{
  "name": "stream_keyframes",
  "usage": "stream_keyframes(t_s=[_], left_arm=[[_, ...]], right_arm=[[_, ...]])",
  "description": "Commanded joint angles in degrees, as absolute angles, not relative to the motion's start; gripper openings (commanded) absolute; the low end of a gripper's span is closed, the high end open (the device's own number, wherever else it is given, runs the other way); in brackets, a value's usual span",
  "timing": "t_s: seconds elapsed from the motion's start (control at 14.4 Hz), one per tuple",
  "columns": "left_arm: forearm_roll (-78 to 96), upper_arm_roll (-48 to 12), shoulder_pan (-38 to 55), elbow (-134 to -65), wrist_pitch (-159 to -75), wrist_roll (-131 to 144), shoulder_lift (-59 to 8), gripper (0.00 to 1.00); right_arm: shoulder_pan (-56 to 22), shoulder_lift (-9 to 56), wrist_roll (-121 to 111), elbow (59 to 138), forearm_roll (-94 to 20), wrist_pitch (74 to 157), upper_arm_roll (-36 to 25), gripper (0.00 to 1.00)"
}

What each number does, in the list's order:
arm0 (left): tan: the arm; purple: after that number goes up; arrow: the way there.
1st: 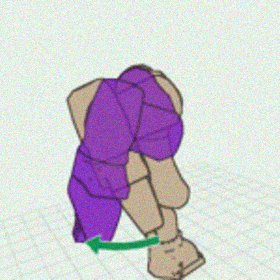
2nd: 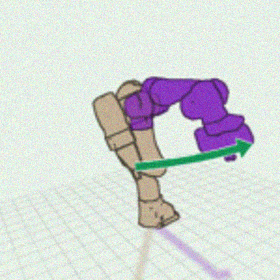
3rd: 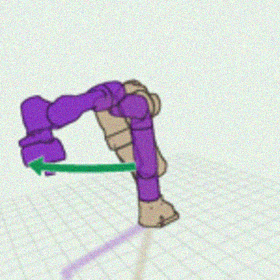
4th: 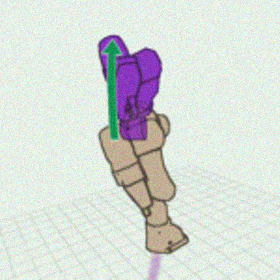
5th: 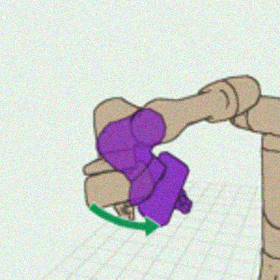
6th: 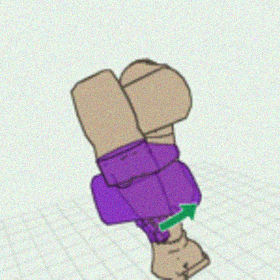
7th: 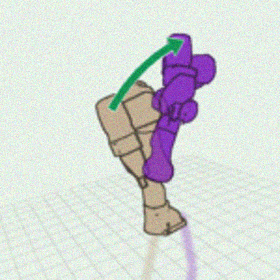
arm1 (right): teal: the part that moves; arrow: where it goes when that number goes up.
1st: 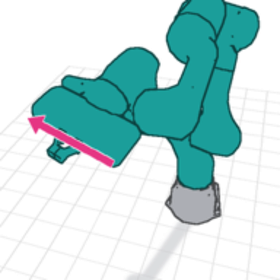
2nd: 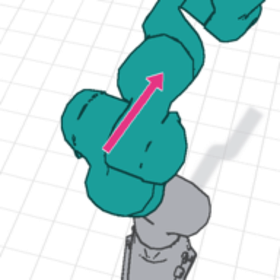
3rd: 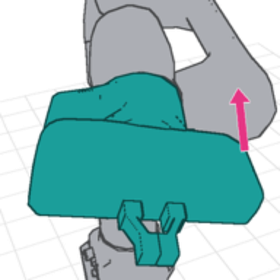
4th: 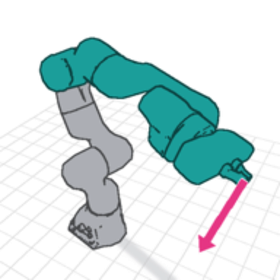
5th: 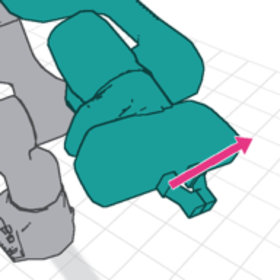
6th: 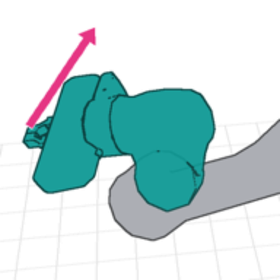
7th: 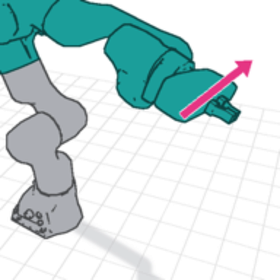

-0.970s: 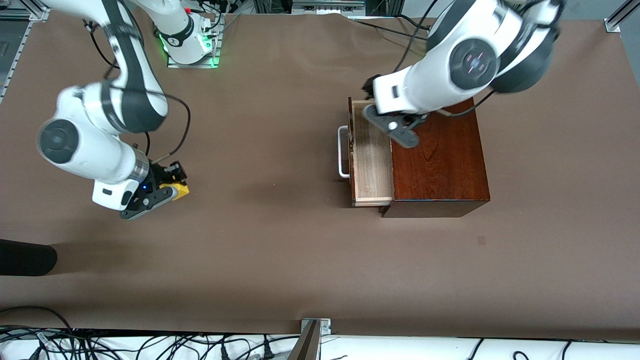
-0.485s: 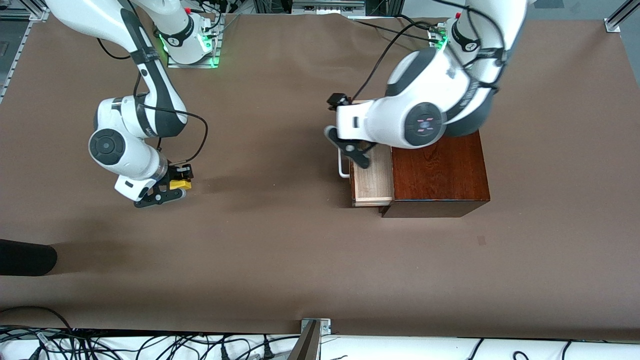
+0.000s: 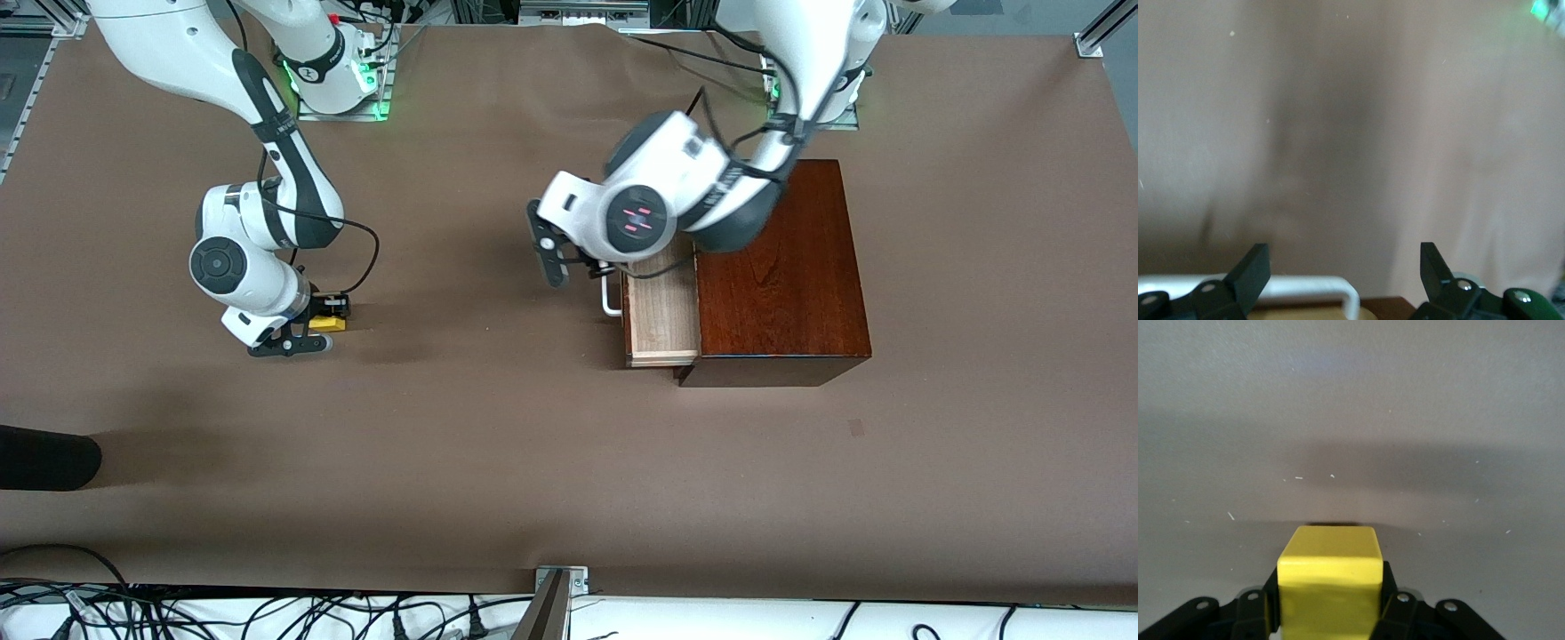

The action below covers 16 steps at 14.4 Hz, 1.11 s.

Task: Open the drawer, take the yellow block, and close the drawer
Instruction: 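Lower the yellow cube onto the table and open the right gripper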

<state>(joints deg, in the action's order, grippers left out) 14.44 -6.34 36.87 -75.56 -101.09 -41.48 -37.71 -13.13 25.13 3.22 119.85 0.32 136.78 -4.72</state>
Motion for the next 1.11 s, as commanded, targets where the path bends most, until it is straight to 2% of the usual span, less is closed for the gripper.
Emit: stream_keyframes(t_s=[0.0, 0.07, 0.14, 0.21, 0.48, 0.62, 0.83, 1.04], left_arm=[[8.8, -5.7, 38.1, -74.0, -105.1, -51.4, -40.6, 1.00], [6.9, -5.7, 38.6, -74.0, -105.4, -53.6, -41.6, 1.00], [4.6, -5.7, 38.8, -74.1, -105.6, -53.9, -41.7, 1.00], [3.9, -5.7, 39.1, -74.5, -105.5, -54.0, -41.7, 1.00], [3.8, -5.3, 38.4, -77.9, -102.0, -54.0, -41.6, 1.00], [3.2, -4.7, 38.2, -77.9, -100.0, -54.3, -41.5, 1.00], [-1.1, -4.7, 37.4, -77.3, -96.3, -55.7, -41.2, 1.00], [-1.2, -4.7, 34.7, -77.3, -93.9, -58.9, -41.1, 1.00]], right_arm=[[-11.5, 25.2, 4.7, 120.9, 1.2, 138.1, -4.0, 0.18], [-11.3, 25.5, 4.7, 120.9, 1.1, 138.1, -4.0, 0.33], [-11.3, 25.4, 4.6, 120.8, 1.1, 138.1, -4.0, 0.60], [-10.9, 25.1, 3.6, 120.6, 1.2, 137.7, -4.0, 1.00], [-10.8, 20.7, 3.2, 120.1, 1.5, 137.5, -4.0, 1.00], [-10.8, 17.1, 2.6, 117.3, 1.0, 136.8, -3.9, 1.00], [-10.9, 13.5, 1.3, 108.9, 0.6, 126.2, -3.7, 1.00], [-11.0, 5.7, 0.2, 107.8, 0.0, 119.1, -2.6, 1.00]])
